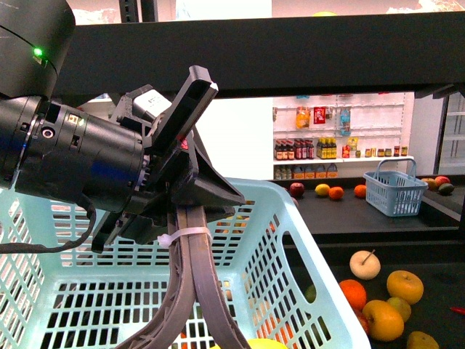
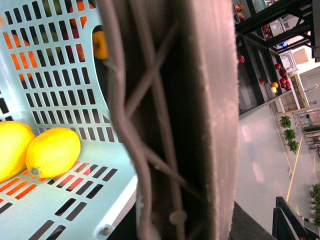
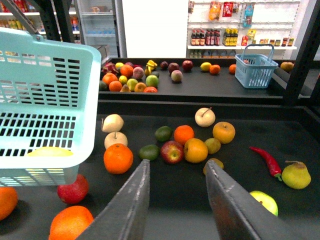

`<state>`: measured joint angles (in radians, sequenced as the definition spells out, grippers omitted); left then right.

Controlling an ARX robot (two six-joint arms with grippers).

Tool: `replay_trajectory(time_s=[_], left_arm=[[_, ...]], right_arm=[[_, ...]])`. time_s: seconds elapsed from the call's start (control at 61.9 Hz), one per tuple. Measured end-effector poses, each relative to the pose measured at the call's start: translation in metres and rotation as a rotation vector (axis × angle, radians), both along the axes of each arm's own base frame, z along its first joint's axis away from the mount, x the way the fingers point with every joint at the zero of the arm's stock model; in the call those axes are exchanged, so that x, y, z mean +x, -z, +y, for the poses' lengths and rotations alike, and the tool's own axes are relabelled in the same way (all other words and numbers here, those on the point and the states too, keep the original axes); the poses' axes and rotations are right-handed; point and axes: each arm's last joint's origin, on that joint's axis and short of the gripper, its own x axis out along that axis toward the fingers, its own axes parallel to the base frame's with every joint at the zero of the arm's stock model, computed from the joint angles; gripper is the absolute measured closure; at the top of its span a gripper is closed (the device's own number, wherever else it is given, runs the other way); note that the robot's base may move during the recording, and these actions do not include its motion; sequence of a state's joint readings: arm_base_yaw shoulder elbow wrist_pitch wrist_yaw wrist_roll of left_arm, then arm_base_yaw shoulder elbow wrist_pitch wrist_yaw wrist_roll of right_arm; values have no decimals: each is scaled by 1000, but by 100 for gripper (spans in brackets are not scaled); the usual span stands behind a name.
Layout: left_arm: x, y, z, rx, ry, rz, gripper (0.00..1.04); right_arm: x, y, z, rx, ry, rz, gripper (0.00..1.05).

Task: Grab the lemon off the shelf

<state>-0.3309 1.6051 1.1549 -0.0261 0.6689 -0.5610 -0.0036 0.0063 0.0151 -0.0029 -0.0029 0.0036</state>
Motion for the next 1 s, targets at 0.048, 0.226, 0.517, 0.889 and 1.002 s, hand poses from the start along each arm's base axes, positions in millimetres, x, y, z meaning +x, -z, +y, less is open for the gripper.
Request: replay_trajectory(time_s=[0.048, 0.226, 0.517, 0.889, 1.002], left_arm=[[0, 0, 0, 0, 0, 0, 91], [2, 3, 0, -36, -80, -25, 91], [28, -8, 64, -267, -608, -60, 91], [44, -19, 179, -469, -921, -61, 94], [46, -24, 203, -523, -956, -78, 97]], right_arm=[[0, 0, 0, 0, 0, 0, 56], [0, 0, 0, 0, 0, 0, 21], [0, 0, 0, 0, 0, -2, 2], [0, 0, 0, 0, 0, -2, 2], [0, 0, 0, 0, -1, -2, 2]])
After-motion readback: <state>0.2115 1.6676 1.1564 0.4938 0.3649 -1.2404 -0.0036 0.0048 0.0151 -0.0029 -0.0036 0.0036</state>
